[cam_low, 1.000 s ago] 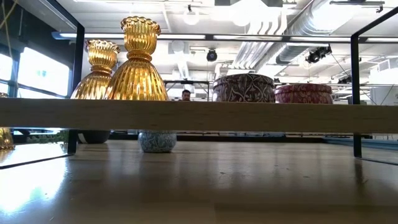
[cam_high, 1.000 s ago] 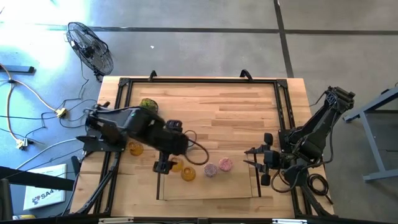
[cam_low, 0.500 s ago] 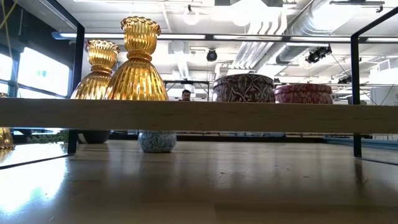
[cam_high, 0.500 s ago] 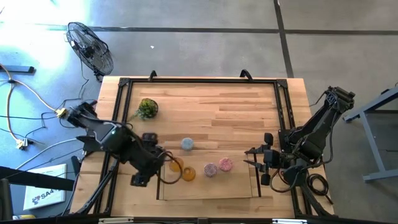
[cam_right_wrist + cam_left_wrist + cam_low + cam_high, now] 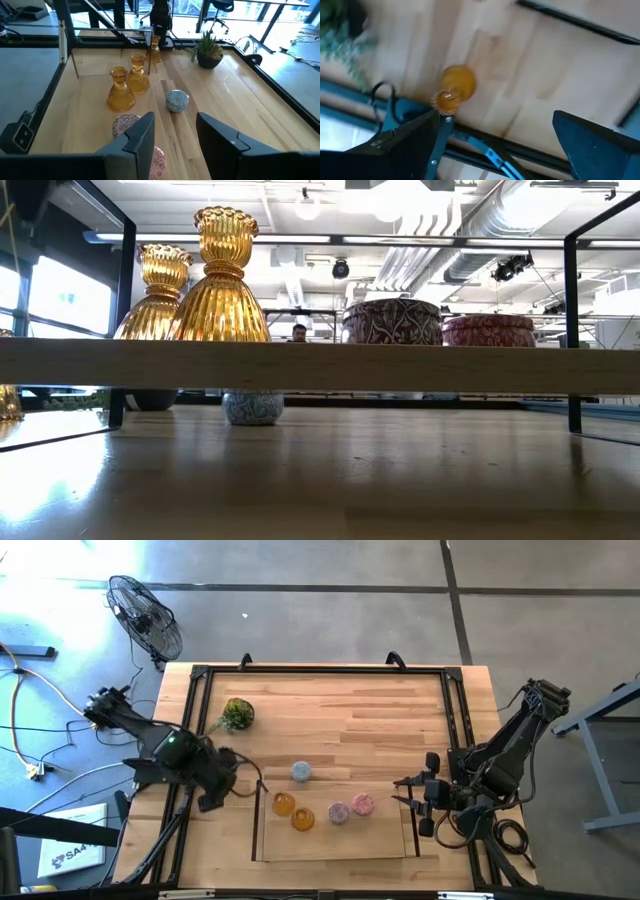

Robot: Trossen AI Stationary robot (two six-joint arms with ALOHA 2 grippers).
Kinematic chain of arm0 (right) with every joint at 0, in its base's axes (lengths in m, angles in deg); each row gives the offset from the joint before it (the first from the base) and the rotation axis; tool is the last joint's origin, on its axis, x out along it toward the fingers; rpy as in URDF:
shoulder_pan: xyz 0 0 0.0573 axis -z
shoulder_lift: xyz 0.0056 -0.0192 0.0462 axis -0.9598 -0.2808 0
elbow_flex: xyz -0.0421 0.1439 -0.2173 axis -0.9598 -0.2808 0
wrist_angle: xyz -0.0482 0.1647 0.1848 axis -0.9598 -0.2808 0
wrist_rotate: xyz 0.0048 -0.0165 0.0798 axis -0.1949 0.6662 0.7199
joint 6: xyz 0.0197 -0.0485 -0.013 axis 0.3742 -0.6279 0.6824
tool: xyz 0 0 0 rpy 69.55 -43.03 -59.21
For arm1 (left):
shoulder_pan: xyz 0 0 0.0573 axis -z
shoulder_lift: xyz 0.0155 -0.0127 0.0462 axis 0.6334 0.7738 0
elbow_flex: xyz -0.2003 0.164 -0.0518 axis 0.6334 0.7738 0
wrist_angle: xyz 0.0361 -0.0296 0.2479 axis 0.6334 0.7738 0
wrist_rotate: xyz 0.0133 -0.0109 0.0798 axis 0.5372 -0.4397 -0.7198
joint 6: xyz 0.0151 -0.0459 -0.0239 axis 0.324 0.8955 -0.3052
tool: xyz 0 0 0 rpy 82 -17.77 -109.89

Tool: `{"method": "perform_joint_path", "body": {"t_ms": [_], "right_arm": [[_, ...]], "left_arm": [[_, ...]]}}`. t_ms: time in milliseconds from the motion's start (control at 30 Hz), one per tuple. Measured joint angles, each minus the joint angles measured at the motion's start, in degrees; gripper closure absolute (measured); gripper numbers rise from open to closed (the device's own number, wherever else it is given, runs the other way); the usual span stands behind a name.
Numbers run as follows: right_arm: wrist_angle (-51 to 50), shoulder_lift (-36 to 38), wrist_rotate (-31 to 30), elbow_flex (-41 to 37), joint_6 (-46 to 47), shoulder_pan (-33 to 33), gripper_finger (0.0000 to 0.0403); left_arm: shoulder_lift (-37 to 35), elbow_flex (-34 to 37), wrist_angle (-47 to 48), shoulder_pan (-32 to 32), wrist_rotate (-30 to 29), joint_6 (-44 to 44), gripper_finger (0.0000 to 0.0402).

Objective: Pick & Place candle stick holders
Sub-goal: Align the gold glass candle holder with the other gold glass candle holder on the shelf

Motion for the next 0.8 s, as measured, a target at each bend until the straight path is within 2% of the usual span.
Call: {"method": "perform_joint_path", "body": {"t_ms": [233,433,667,800], "right_arm": [[0.12,-0.02,-0.39,0.0,0.0,0.0,0.0263],[0.53,-0.02,-0.39,0.0,0.0,0.0,0.0263],[0.7,-0.02,-0.14,-0.02,0.0,1.17,0.0263],[0.71,-0.02,1.52,-0.02,0.0,3.0,0.0263]], "left_arm": [[-0.49,12.47,0.02,-5.63,3.04,1.97,0.0021],[-0.46,20.84,-0.75,-9.04,3.07,2.56,0.0021],[-0.46,24.47,-11.62,-10.52,2.61,2.08,0.0021],[-0.46,24.47,-11.9,-10.47,2.91,1.95,0.0021]]}}
